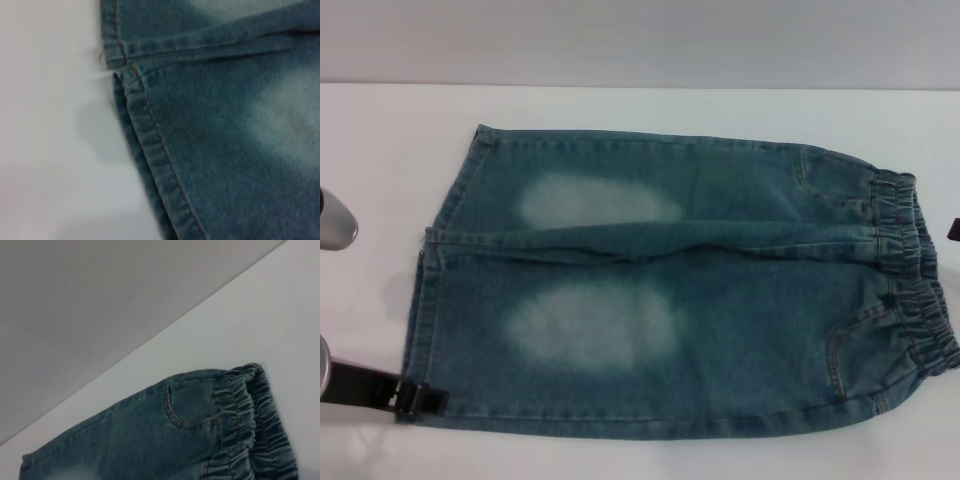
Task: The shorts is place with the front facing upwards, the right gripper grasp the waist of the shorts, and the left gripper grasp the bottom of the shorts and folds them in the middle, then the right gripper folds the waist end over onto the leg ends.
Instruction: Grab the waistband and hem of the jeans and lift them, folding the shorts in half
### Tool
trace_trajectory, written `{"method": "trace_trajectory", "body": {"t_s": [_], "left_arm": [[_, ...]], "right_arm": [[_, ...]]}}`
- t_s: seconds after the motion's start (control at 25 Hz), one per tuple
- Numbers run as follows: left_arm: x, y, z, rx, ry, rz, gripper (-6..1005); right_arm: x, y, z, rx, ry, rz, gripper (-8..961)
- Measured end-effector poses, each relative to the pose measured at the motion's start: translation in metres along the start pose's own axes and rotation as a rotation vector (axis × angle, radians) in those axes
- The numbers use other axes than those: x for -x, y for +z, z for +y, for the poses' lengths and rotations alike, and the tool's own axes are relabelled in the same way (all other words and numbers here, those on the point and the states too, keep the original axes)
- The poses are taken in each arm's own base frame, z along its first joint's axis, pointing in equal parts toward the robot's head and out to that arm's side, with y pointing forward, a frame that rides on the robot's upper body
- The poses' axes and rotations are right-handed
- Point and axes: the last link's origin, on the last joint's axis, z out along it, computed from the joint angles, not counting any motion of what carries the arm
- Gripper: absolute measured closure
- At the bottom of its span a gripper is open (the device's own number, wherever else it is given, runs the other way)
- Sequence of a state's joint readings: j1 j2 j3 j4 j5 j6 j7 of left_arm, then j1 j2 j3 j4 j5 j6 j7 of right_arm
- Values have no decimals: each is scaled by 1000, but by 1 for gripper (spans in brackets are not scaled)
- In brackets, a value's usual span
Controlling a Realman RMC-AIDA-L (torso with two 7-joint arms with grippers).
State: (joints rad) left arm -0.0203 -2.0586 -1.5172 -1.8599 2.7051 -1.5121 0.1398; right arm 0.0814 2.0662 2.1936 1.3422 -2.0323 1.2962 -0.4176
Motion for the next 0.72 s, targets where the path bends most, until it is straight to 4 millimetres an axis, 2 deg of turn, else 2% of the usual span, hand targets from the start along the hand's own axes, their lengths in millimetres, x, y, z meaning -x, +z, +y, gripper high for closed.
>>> {"method": "trace_trajectory", "body": {"t_s": [0.16,0.36,0.6,0.72], "left_arm": [[2,-1,1,3,3,-9,538],[3,1,0,3,-4,-15,302],[3,8,-2,6,-12,-30,140],[3,12,-2,10,-12,-44,141]], "right_arm": [[0,2,0,-2,-4,6,151],[-1,3,-1,-1,-13,10,151],[-3,4,-3,0,-12,16,151],[-3,4,-3,-1,-12,17,151]]}}
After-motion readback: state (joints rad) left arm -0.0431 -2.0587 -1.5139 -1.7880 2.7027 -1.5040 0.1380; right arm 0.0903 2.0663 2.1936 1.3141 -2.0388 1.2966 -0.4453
